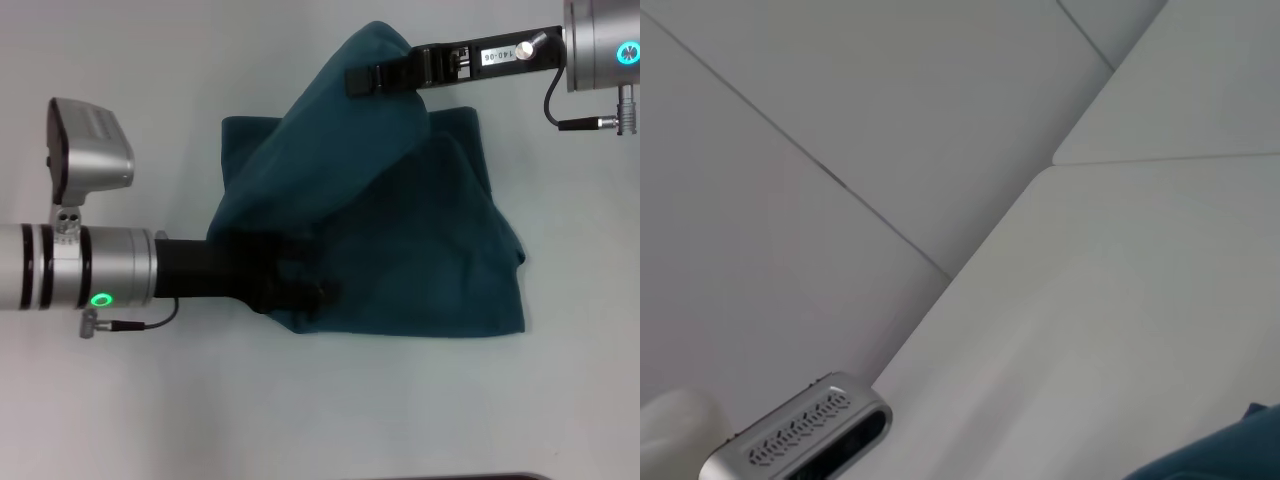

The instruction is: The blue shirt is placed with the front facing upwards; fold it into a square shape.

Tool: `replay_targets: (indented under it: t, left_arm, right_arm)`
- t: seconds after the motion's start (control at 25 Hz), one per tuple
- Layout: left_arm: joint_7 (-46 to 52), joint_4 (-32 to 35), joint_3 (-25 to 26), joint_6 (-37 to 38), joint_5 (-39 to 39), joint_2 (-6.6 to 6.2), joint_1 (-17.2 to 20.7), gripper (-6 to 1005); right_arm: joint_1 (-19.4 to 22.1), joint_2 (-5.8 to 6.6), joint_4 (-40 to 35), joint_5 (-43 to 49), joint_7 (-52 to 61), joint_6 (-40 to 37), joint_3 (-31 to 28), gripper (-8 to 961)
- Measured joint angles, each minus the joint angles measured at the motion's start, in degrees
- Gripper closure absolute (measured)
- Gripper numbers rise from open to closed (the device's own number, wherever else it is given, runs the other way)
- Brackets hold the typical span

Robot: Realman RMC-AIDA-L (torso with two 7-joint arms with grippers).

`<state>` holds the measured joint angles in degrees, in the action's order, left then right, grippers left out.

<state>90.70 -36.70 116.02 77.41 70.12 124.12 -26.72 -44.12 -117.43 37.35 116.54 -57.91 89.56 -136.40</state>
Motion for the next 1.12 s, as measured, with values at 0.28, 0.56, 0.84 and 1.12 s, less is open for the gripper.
replay_targets:
  t: [0.28,0.56,0.84,1.12]
  left_arm:
    - [2.6,-5.7,-0.2,1.5,-3.3,-0.07,2.2,202]
    - [2.3,-12.4,2.0,10.7,-3.4,-0.44,4.8,202]
    - [2.2,-16.6,10.4,16.1,-3.1,-0.37,6.5,204]
    - [2.1,-16.3,17.7,15.6,-2.9,-0.20,6.1,203]
  right_arm:
    - [0.0,0.07,0.0,0.0,0.0,0.0,0.0,907]
    - [0.2,0.13,0.0,0.0,-0.3,0.0,0.0,907]
    - [0.4,0.07,0.0,0.0,-0.9,0.3,0.4,906]
    - [1.7,-0.32,0.0,-0.1,-5.4,3.8,1.3,905]
